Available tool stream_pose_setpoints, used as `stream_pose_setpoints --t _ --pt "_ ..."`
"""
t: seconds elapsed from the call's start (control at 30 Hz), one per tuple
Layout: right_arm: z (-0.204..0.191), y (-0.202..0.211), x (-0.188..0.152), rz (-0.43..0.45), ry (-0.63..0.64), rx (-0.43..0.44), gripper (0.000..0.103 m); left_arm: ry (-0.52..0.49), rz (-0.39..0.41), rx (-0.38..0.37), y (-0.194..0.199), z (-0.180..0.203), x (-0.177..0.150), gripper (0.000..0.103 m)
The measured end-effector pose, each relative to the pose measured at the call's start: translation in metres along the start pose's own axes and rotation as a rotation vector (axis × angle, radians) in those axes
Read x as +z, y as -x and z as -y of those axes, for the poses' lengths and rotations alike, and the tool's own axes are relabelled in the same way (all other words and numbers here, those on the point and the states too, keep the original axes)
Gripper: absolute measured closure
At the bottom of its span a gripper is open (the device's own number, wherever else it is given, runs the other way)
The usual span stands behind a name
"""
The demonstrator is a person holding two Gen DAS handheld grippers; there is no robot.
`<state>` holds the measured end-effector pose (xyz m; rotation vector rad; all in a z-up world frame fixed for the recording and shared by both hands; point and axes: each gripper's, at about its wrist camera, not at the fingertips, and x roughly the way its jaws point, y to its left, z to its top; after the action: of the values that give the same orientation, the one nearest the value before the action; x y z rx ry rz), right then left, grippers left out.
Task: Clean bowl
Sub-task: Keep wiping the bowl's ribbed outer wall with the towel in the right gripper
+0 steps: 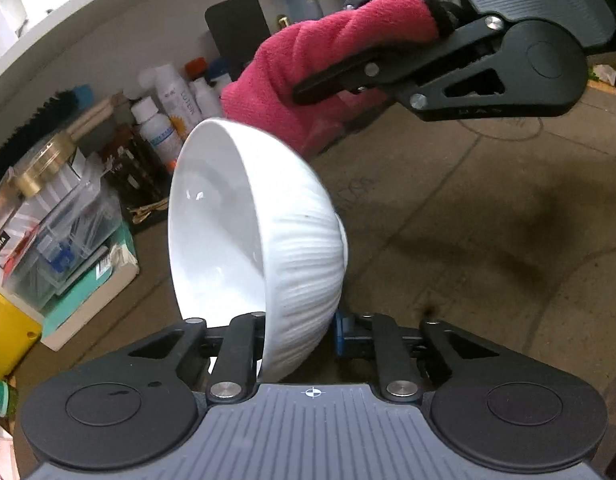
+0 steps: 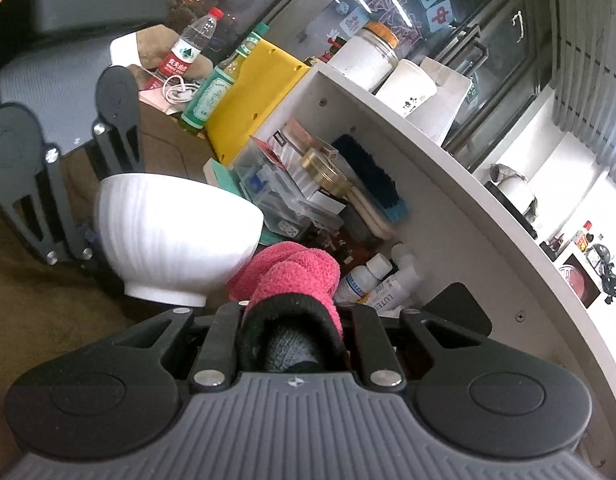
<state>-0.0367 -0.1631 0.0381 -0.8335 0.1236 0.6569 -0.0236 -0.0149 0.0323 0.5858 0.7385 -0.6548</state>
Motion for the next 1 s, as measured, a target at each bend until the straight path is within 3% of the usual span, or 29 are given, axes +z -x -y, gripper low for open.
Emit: stream_pose_setpoints --t 0.23,0.5,0.73,0.87,1.0 --pt "-0.019 0.018 0.004 0.048 0.070 0.085 0.087 0.043 -0.003 -0.045 0.004 0.000 -0.003 0.084" --pt "-0.052 0.077 0.025 0.140 0.157 0.353 0.087 0.047 -0.010 -0.061 0.007 0.004 -0.005 0.083" --pt "-0.023 0.046 0.029 0.100 0.065 0.223 0.087 0.064 -0.003 -0.075 0.005 -0.001 -0.005 0.085" --pt "0.001 0.011 0.020 0.014 0.017 0.102 0.087 0.079 0.006 -0.088 0.008 -0.005 -0.005 0.086" --pt "0.012 -0.014 0.006 -0.062 -0.024 0.061 0.087 0.088 0.012 -0.111 0.010 -0.005 -0.005 0.086"
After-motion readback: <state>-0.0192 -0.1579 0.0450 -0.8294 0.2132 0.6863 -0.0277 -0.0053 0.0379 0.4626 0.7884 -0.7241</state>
